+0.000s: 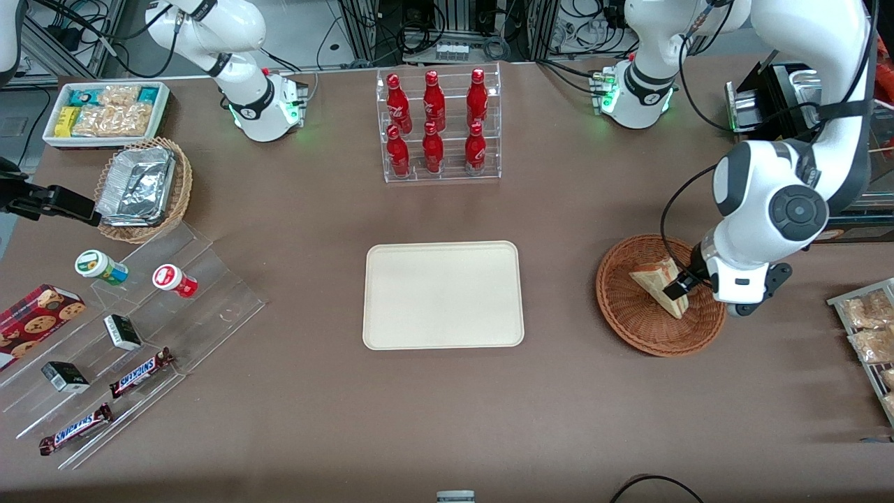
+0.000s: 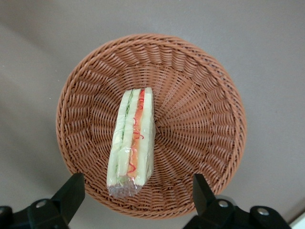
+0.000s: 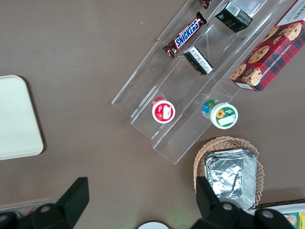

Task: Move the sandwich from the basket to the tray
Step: 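Close the left gripper on the wrapped sandwich's crust edge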

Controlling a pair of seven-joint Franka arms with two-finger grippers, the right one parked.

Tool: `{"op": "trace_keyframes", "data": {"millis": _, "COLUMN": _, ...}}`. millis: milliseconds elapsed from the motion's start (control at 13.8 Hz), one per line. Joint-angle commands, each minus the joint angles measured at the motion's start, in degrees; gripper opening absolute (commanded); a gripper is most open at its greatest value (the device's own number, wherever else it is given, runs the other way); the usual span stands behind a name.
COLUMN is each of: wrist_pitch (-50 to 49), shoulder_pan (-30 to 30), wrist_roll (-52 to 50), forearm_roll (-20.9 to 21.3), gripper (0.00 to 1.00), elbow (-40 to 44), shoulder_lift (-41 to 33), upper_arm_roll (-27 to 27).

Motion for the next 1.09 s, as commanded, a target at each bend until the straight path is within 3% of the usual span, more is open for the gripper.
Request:
{"op": "trace_keyframes", "data": {"millis": 0, "wrist_pitch": 3.83, "shoulder_pan": -0.05, "wrist_roll": -1.45, "forearm_roll": 1.03, "gripper": 1.0, "elbow": -2.98, "shoulder_lift": -0.06, "upper_arm_roll": -0.25}}
{"op": "trace_keyframes", "data": {"millis": 873, "wrist_pitch": 15.79, "shoulder_pan": 0.04, "wrist_roll": -7.07, "forearm_roll": 0.94, "gripper": 1.0, "elbow": -12.57, "shoulder_lift": 2.65, "upper_arm_roll": 0.01}}
{"op": "trace_keyframes", "data": {"millis": 945, "wrist_pitch": 16.24, "shoulder_pan": 0.04, "wrist_roll": -7.25, "forearm_roll": 0.94, "gripper": 0.94, "elbow": -12.57, "shoulder_lift": 3.36, "upper_arm_roll": 0.01}}
{"op": "trace_keyframes", "data": {"millis": 1018, "wrist_pitch": 16.42, "shoulder_pan": 0.04, "wrist_roll": -8.12, "forearm_roll": 0.94, "gripper": 0.54, "elbow": -12.57, "shoulder_lift": 3.45, "upper_arm_roll": 0.01}}
